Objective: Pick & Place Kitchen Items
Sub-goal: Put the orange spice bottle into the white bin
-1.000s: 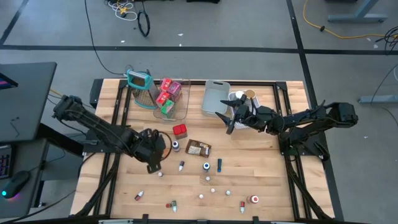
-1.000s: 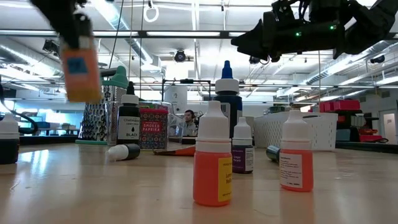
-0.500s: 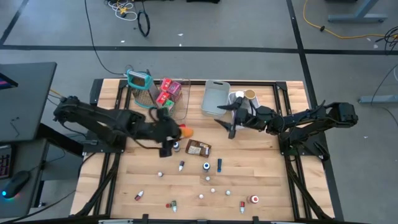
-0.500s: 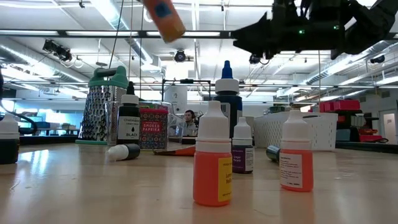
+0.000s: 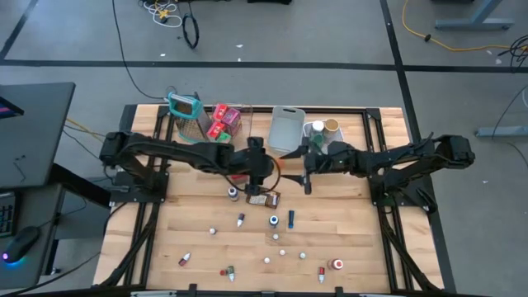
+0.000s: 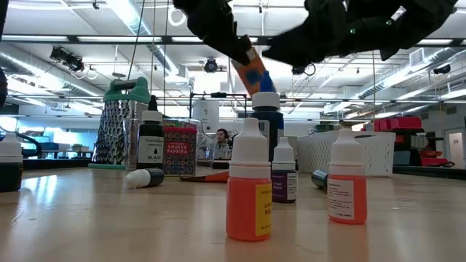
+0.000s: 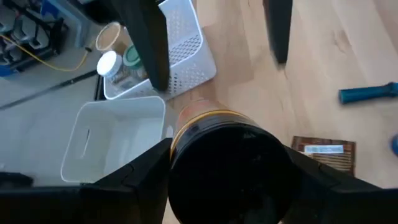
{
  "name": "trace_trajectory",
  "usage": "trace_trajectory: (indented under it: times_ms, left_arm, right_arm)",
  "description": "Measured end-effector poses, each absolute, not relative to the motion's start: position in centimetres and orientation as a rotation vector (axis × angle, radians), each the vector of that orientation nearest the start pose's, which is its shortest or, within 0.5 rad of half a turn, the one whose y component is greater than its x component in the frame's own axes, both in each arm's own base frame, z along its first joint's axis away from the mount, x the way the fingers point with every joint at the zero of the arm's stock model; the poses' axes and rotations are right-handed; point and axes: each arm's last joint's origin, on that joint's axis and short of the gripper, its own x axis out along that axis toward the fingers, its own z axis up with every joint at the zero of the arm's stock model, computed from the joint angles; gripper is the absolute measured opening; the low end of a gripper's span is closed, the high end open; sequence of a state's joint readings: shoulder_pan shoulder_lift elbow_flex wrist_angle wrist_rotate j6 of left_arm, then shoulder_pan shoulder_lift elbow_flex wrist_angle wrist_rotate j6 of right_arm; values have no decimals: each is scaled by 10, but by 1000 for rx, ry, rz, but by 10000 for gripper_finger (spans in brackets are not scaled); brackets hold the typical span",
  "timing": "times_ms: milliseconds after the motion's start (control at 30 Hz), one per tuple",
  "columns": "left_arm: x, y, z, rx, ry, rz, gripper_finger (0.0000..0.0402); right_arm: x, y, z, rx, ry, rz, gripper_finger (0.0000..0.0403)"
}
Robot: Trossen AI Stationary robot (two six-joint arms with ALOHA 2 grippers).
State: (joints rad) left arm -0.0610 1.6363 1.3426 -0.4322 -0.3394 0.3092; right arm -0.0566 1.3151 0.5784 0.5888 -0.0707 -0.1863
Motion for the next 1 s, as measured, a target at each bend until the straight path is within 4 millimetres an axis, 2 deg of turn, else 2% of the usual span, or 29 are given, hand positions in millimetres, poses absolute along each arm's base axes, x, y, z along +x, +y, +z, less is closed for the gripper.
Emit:
trace_trajectory:
  times_ms: [67,233,433,667,1000]
  left_arm:
    - [364,-9,290,441,728,159,232]
    - [366,-1,292,408,702,134,237]
    - [372,-2,300,414,596,79,238]
    - [372,-1,301,417,590,104,240]
    - [373,-1,303,419,570,124,246]
  right_arm:
    - [271,-13,221,-205,201,27,286]
    - [272,-14,223,-209,183,18,286]
    - [272,-16,222,-218,200,-23,286]
    - [272,-18,223,-259,195,-62,282]
    - [272,-18,223,-264,199,-74,211]
